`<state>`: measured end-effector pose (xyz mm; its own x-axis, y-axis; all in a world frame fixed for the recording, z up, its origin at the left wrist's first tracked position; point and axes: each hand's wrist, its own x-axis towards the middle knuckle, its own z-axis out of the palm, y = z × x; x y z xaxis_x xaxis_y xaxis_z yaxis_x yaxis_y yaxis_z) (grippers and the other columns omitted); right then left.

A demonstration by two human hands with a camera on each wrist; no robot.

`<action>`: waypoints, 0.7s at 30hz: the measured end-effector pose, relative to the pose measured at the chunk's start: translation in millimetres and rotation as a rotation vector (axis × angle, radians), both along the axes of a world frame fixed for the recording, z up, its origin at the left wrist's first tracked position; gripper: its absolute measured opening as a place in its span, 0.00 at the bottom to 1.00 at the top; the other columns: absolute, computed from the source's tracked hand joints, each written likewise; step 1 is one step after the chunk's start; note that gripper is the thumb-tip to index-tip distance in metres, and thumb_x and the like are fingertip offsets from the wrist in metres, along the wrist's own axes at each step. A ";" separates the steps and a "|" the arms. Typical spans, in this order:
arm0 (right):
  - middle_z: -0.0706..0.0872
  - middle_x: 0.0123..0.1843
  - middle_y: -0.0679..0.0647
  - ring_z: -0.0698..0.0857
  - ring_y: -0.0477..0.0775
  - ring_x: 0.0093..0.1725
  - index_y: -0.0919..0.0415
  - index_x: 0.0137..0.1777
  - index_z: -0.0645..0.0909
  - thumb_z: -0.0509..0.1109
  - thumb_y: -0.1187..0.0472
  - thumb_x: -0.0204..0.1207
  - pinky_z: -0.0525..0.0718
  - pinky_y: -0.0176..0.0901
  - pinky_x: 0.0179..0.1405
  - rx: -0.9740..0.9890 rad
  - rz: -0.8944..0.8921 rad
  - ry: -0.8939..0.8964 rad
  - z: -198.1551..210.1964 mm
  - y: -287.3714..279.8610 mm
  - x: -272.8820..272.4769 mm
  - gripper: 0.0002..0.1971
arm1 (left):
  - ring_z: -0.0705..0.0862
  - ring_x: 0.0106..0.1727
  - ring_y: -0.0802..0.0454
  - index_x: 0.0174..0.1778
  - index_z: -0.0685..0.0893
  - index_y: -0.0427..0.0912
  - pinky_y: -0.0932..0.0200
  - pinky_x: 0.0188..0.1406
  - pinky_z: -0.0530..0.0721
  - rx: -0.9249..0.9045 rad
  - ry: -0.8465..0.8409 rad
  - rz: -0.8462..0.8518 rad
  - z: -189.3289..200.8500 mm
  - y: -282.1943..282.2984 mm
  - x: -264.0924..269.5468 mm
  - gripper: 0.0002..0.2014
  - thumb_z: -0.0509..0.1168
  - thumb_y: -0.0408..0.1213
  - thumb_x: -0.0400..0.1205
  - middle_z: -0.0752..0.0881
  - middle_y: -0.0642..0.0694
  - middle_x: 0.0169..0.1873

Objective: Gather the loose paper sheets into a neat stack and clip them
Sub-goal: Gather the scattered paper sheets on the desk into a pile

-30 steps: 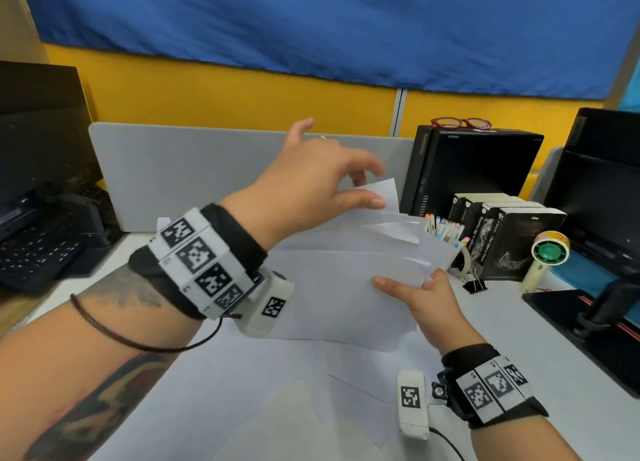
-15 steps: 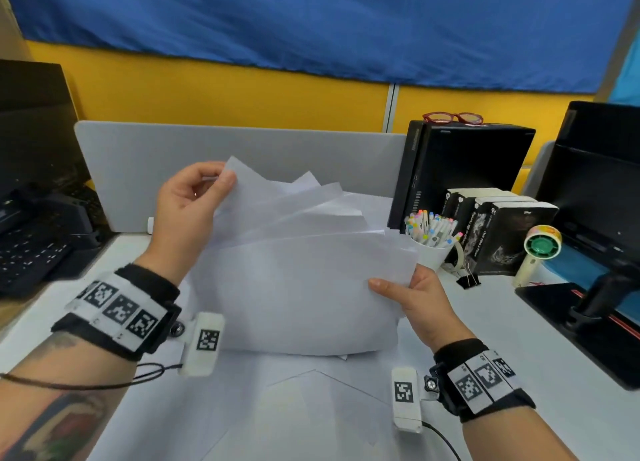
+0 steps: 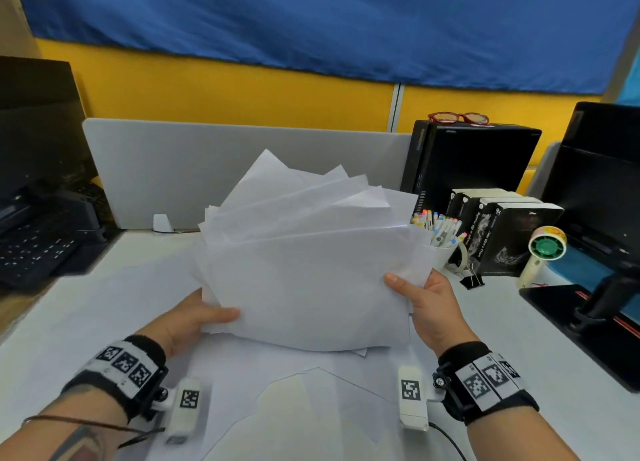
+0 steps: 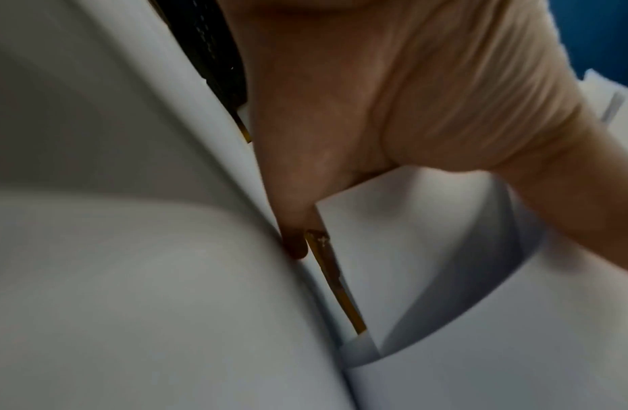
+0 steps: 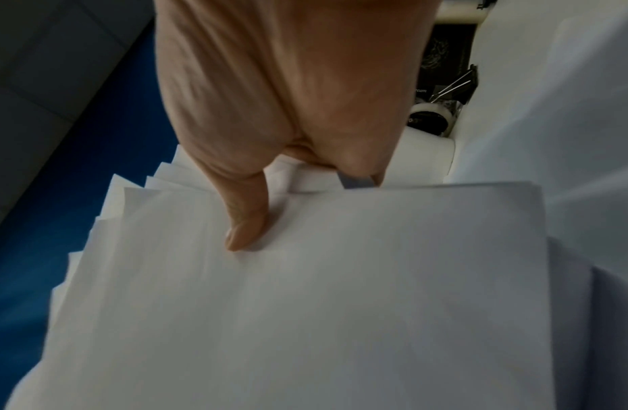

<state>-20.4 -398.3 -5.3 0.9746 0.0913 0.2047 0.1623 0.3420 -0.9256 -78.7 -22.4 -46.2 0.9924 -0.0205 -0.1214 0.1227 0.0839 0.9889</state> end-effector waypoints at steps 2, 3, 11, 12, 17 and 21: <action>0.91 0.59 0.63 0.91 0.64 0.59 0.64 0.65 0.84 0.75 0.70 0.70 0.90 0.51 0.53 0.011 0.007 0.002 0.8 -1.9 0.0 0.22 | 0.91 0.65 0.42 0.74 0.80 0.40 0.45 0.69 0.84 0.037 -0.026 -0.049 5.6 -4.6 0.8 0.63 0.94 0.49 0.40 0.90 0.37 0.66; 0.92 0.59 0.63 0.91 0.64 0.58 0.63 0.64 0.84 0.75 0.70 0.70 0.90 0.50 0.52 0.015 0.009 -0.002 2.4 -3.1 -0.2 0.21 | 0.91 0.65 0.45 0.73 0.80 0.42 0.47 0.69 0.84 0.073 -0.082 -0.047 12.8 -7.5 2.1 0.60 0.94 0.50 0.42 0.91 0.40 0.65; 0.92 0.57 0.63 0.91 0.65 0.57 0.67 0.63 0.84 0.81 0.75 0.62 0.90 0.60 0.57 -0.141 0.022 -0.064 20.6 -3.4 -6.8 0.26 | 0.91 0.62 0.59 0.69 0.85 0.53 0.58 0.56 0.91 0.189 -0.342 0.134 55.1 -33.1 5.8 0.40 0.90 0.47 0.59 0.93 0.57 0.61; 0.93 0.55 0.63 0.91 0.67 0.56 0.66 0.61 0.85 0.82 0.76 0.62 0.90 0.62 0.57 -0.177 0.005 -0.045 18.2 -1.0 -7.4 0.25 | 0.90 0.62 0.61 0.69 0.84 0.54 0.58 0.56 0.91 0.200 -0.333 0.134 53.3 -36.3 3.9 0.42 0.89 0.49 0.58 0.92 0.58 0.61; 0.94 0.53 0.59 0.92 0.63 0.54 0.61 0.58 0.87 0.81 0.72 0.68 0.89 0.63 0.57 -0.183 -0.070 -0.014 19.1 4.6 -7.0 0.18 | 0.91 0.54 0.69 0.60 0.85 0.55 0.69 0.48 0.91 0.148 -0.477 0.304 60.9 -47.2 -4.9 0.28 0.83 0.27 0.69 0.93 0.68 0.51; 0.93 0.55 0.56 0.92 0.58 0.55 0.60 0.61 0.86 0.85 0.69 0.64 0.90 0.56 0.55 -0.313 -0.025 -0.042 23.8 1.3 -7.6 0.25 | 0.92 0.62 0.51 0.64 0.87 0.49 0.57 0.55 0.92 0.068 -0.439 0.114 60.8 -36.8 -4.0 0.34 0.90 0.37 0.62 0.94 0.50 0.60</action>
